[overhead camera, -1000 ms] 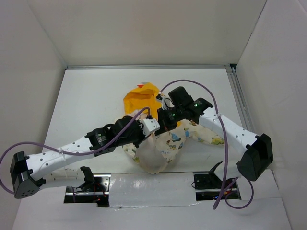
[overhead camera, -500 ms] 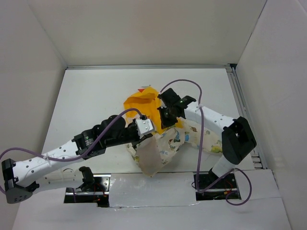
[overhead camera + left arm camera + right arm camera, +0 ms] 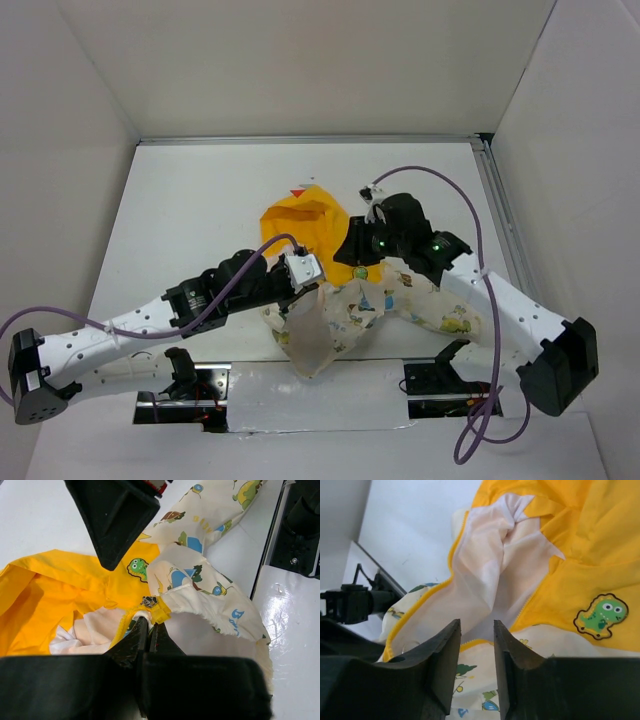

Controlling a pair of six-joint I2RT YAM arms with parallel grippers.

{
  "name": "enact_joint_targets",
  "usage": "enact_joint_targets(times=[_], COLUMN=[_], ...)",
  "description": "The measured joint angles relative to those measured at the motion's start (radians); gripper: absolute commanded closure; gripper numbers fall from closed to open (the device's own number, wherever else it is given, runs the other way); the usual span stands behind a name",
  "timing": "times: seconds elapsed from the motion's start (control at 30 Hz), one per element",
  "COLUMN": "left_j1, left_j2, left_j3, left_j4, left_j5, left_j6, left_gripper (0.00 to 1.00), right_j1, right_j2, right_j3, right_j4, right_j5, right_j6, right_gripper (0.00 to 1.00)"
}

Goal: Zip up the jacket

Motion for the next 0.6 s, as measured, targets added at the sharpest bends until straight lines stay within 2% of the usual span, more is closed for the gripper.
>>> enact_joint_targets(times=[0.07,0.17,0.3,0.6], left_j1=[0.000,0.000,0.000,0.000], left_j2=[-0.003,-0.005,-0.005,-0.005], left_j3=[-0.019,-0.036,-0.040,-0.040], left_j4=[0.018,0.030,0.037,0.116], left_j5=[0.001,0.004,0.009,0.015], left_j6=[0.000,0.000,0.004,0.071], left_gripper=[1.00,1.00,1.00,1.00], right_j1=[-0.033,-0.090,-0.132,-0.157], right_j2=[-0.039,-0.050,-0.005,0.115], right_j3=[-0.070,-0.151,-0.183,-0.171], right_j4=[0.063,0.140,0.238,0.412], right_j5=[-0.071,-0.213,-0.433,-0.728], right_j6=[0.034,0.086,0.142,0.220], right_gripper=[0.50,0.43,0.40,0.37])
